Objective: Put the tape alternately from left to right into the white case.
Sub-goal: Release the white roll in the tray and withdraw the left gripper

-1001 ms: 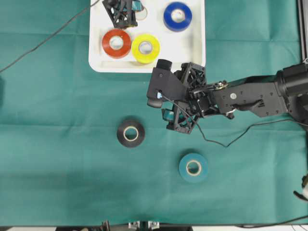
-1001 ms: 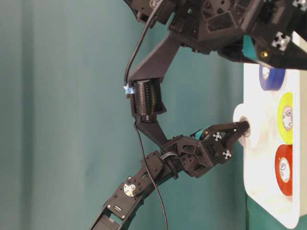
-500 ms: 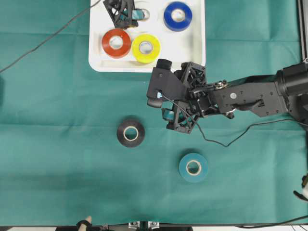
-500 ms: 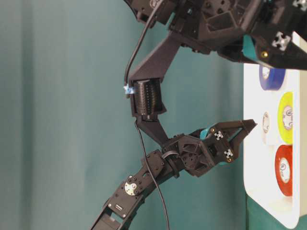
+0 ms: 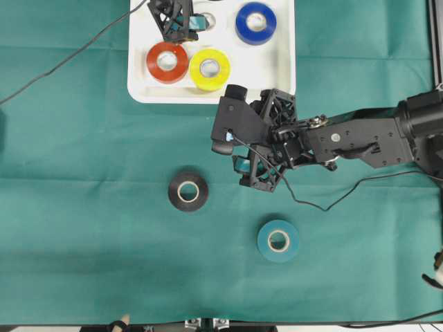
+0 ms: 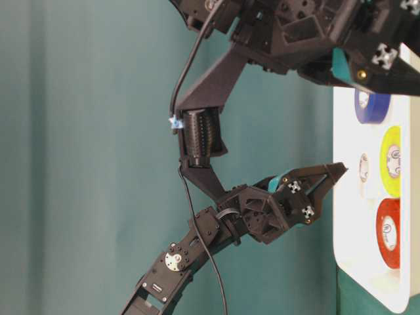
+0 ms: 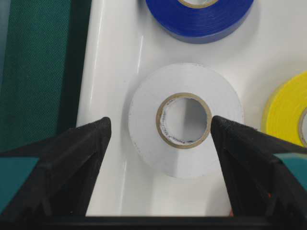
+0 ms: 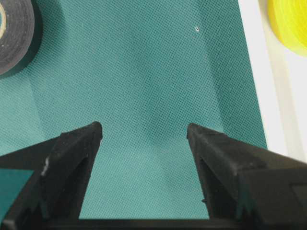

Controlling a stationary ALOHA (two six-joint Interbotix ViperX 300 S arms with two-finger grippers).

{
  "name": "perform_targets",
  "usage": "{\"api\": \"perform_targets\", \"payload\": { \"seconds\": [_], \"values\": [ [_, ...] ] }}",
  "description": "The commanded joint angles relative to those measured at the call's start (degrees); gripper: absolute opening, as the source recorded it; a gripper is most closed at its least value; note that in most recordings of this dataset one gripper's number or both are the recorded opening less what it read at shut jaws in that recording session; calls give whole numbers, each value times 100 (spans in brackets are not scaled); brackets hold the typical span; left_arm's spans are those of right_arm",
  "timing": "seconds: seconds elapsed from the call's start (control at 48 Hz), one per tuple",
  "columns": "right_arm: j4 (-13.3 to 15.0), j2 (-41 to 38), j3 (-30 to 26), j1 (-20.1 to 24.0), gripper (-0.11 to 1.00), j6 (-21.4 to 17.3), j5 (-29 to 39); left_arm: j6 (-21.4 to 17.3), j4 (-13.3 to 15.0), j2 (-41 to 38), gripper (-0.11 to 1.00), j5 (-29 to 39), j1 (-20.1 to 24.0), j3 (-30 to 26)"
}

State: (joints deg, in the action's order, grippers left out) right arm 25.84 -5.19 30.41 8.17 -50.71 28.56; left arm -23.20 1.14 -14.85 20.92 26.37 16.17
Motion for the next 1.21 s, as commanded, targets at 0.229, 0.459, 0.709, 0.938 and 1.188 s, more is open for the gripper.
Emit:
{"api": "perform_targets", "payload": {
  "seconds": [0.229,0.459,0.709,0.938,1.188],
  "values": [
    [26,176,-53,9,79,0,-18,9,9,624,87,220,-62,18],
    [18,176,-53,9,79,0,0,35,9,1143,87,378,-299,483],
    [18,176,-44,9,79,0,0,79,18,1872,87,413,-729,1274],
    [26,193,-44,9,79,9,-9,141,35,2602,87,352,-1169,2083],
    [79,193,-44,0,79,9,-18,483,44,3278,87,-308,-1617,2936]
  ]
}}
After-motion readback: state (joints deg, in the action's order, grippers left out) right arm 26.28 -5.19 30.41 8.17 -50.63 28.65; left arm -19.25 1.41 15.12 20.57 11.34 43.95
